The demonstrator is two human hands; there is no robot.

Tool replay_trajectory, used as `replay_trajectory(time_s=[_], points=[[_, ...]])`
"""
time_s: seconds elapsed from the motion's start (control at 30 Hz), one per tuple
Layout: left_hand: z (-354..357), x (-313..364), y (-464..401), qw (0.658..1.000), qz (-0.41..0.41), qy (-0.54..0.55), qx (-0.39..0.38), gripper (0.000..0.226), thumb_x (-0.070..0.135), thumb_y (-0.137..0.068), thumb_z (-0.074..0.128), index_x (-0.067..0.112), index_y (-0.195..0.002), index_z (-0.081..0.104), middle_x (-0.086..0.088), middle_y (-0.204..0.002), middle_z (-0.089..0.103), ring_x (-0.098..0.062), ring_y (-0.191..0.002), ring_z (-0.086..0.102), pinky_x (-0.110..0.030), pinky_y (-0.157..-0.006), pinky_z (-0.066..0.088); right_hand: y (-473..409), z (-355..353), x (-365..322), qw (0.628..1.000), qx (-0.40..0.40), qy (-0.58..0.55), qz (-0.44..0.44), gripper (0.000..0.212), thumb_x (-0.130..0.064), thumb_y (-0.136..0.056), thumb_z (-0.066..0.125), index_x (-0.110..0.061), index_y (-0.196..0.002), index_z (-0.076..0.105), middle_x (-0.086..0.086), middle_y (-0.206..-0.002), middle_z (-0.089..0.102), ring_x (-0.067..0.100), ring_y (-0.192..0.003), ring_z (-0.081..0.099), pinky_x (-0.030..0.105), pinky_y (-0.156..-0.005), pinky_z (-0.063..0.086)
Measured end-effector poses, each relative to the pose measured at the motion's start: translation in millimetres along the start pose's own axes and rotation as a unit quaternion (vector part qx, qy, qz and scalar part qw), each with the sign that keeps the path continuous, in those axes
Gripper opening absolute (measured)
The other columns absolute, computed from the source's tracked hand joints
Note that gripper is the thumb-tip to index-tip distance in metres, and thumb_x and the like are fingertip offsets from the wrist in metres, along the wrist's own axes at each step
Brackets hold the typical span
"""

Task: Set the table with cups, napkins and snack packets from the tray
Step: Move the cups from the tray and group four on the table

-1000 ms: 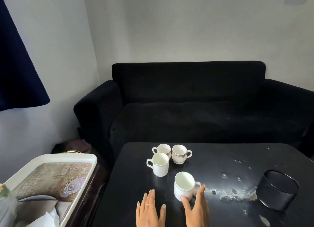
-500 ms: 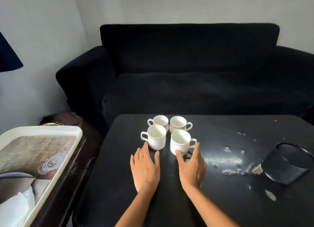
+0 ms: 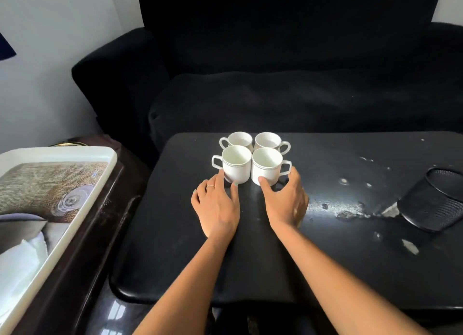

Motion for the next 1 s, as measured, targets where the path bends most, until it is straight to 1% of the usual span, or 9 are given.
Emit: replay_trajectory(time_s=[0.23, 0.43, 0.5, 0.63, 0.7, 0.77, 0.83, 0.9, 1.0], points=[[-0.4, 0.2, -0.4, 1.0, 0.0, -0.008, 0.002, 0.05, 0.044, -0.098, 0.037, 0.029, -0.145, 0.034, 0.005, -0.146, 0.046, -0.019, -0.14, 0.028, -0.037, -0.115, 0.017, -0.9, -0.5, -0.9, 1.0, 0.006, -0.003, -0.011, 0.072, -0.047, -0.074, 0.069, -0.016, -0.134, 0.043, 0.003, -0.121, 0.065, 0.024, -0.113, 0.058, 0.039, -0.101, 0.038], [-0.6, 0.9, -0.3, 1.0, 0.002, -0.006, 0.004, 0.05, 0.044, -0.097, 0.039, 0.028, -0.144, 0.035, 0.005, -0.145, 0.047, -0.018, -0.139, 0.029, -0.037, -0.115, 0.017, -0.6, -0.4, -1.5, 1.0, 0.008, 0.002, -0.018, 0.074, -0.048, -0.074, 0.069, -0.015, -0.135, 0.041, 0.004, -0.124, 0.063, 0.024, -0.116, 0.056, 0.041, -0.102, 0.038], [-1.3, 1.8, 0.5, 1.0, 0.005, -0.001, 0.009, 0.048, 0.043, -0.097, 0.04, 0.027, -0.142, 0.038, 0.006, -0.142, 0.049, -0.018, -0.138, 0.03, -0.036, -0.114, 0.017, 0.1, -0.4, -1.8, 1.0, 0.01, 0.004, -0.02, 0.079, -0.048, -0.074, 0.069, -0.012, -0.138, 0.039, 0.007, -0.129, 0.06, 0.026, -0.12, 0.054, 0.042, -0.103, 0.037], [-4.3, 0.6, 1.6, 1.0, -0.006, 0.019, 0.024, 0.049, 0.039, -0.095, 0.043, 0.018, -0.14, 0.039, 0.0, -0.141, 0.05, -0.019, -0.137, 0.034, -0.034, -0.115, 0.019, 2.5, -4.2, -2.2, 0.998, 0.028, 0.048, -0.014, 0.092, -0.049, -0.071, 0.071, -0.007, -0.142, 0.032, 0.013, -0.141, 0.048, 0.028, -0.134, 0.038, 0.042, -0.11, 0.027], [-7.3, -1.3, 3.4, 0.999, -0.019, 0.037, 0.03, 0.053, 0.039, -0.094, 0.045, 0.014, -0.14, 0.039, -0.003, -0.144, 0.046, -0.02, -0.137, 0.034, -0.034, -0.116, 0.021, 4.4, -7.9, -1.1, 0.998, 0.034, 0.053, -0.013, 0.091, -0.048, -0.071, 0.073, -0.006, -0.142, 0.033, 0.013, -0.143, 0.045, 0.028, -0.136, 0.035, 0.042, -0.111, 0.025], [-9.2, -1.4, 6.0, 0.999, -0.019, 0.033, 0.024, 0.06, 0.042, -0.093, 0.045, 0.01, -0.142, 0.035, -0.007, -0.151, 0.036, -0.023, -0.141, 0.028, -0.035, -0.119, 0.018, 7.3, -11.4, -0.2, 0.998, 0.03, 0.047, -0.014, 0.087, -0.044, -0.072, 0.073, -0.006, -0.14, 0.035, 0.012, -0.143, 0.044, 0.028, -0.137, 0.034, 0.042, -0.111, 0.024], [-3.4, -1.7, 8.3, 1.0, -0.014, 0.004, -0.007, 0.071, 0.049, -0.093, 0.04, 0.007, -0.147, 0.025, -0.008, -0.158, 0.021, -0.024, -0.147, 0.016, -0.037, -0.121, 0.01, 11.7, -10.9, 2.1, 0.999, 0.013, 0.041, -0.019, 0.081, -0.041, -0.074, 0.072, -0.006, -0.139, 0.037, 0.011, -0.144, 0.044, 0.027, -0.137, 0.034, 0.041, -0.11, 0.024], [2.7, -3.7, 11.9, 0.999, -0.01, -0.026, -0.044, 0.08, 0.056, -0.093, 0.033, 0.006, -0.151, 0.013, -0.007, -0.162, 0.01, -0.023, -0.149, 0.006, -0.038, -0.122, 0.003, 19.0, -12.1, 4.5, 0.999, -0.012, 0.046, -0.025, 0.074, -0.04, -0.077, 0.07, -0.008, -0.137, 0.04, 0.009, -0.142, 0.046, 0.026, -0.135, 0.037, 0.038, -0.109, 0.025], [5.1, -7.0, 21.9, 0.993, 0.011, -0.082, -0.088, 0.087, 0.064, -0.091, 0.026, 0.007, -0.153, 0.003, -0.006, -0.162, 0.004, -0.022, -0.15, -0.002, -0.039, -0.122, -0.002, 32.4, -15.1, 6.5, 0.993, -0.066, 0.077, -0.059, 0.058, -0.037, -0.08, 0.066, -0.012, -0.129, 0.05, 0.006, -0.135, 0.053, 0.024, -0.131, 0.04, 0.038, -0.107, 0.028]])
Point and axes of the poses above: each hand's wrist, its own y-axis away from the middle knuckle, its own z-axis out of the palm, x = y × z, the point moved 8 cm from there along -y, towards the middle knuckle
